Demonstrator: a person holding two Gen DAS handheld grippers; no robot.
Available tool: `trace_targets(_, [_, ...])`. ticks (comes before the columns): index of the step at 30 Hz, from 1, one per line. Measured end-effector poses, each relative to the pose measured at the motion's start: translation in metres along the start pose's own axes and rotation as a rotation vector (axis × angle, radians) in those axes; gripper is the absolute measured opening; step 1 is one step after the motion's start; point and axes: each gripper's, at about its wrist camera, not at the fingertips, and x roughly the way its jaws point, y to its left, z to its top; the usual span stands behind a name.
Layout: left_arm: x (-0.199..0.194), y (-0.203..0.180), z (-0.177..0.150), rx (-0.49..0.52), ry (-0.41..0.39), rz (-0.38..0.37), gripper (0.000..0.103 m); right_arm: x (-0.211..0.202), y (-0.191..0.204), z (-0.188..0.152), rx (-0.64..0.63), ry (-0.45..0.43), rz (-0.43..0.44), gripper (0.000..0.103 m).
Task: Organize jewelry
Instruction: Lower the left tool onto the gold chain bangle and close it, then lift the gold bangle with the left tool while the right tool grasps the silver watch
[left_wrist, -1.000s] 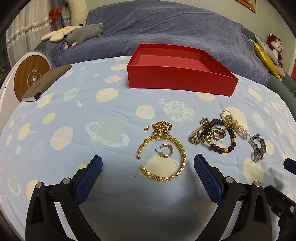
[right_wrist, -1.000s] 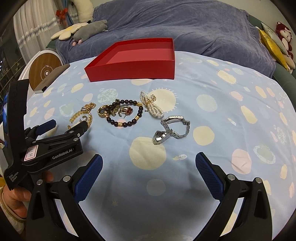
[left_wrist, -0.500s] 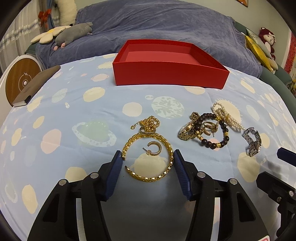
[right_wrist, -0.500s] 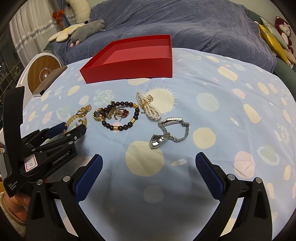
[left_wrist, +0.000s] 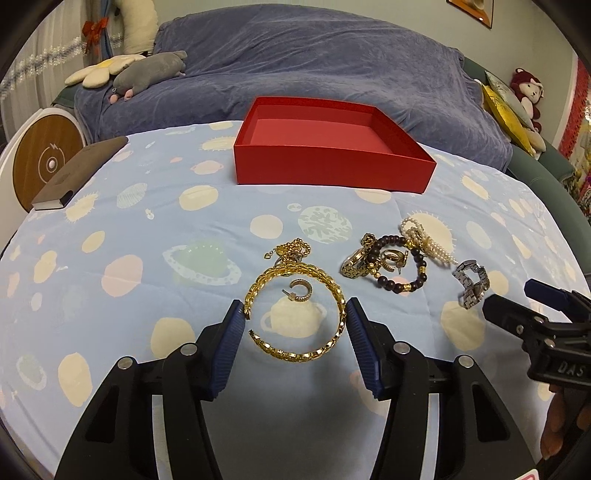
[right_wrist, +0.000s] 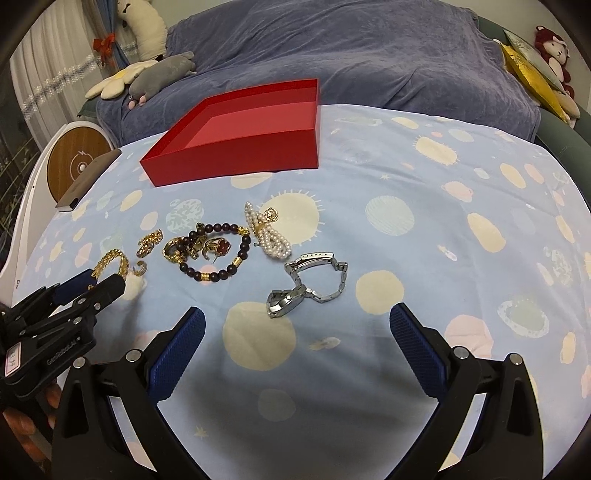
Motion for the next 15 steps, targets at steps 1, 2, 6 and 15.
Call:
trace_targets(1, [-0.003, 0.001, 0.000, -0.004, -0.006, -0.003, 0.053, 0.002, 0.000, 0.002, 0.001, -0.001, 0.003, 0.093])
trace_targets(2, [-0.006, 0.003, 0.001, -0.009, -0.010, -0.005, 0.053, 0.004, 0.000, 0.003, 0.001, 0.001, 0.004, 0.087])
trace_targets(6, [-0.015, 0.007, 0.003, -0.023, -0.031, -0.011, 0.053, 0.018, 0.003, 0.005, 0.000, 0.025, -0.005, 0.076])
trace_targets(15, [-0.020, 0.020, 0.002, -0.036, -0.033, 0.002, 0.054, 0.032, 0.006, 0.000, 0.014, 0.048, -0.024, 0.049])
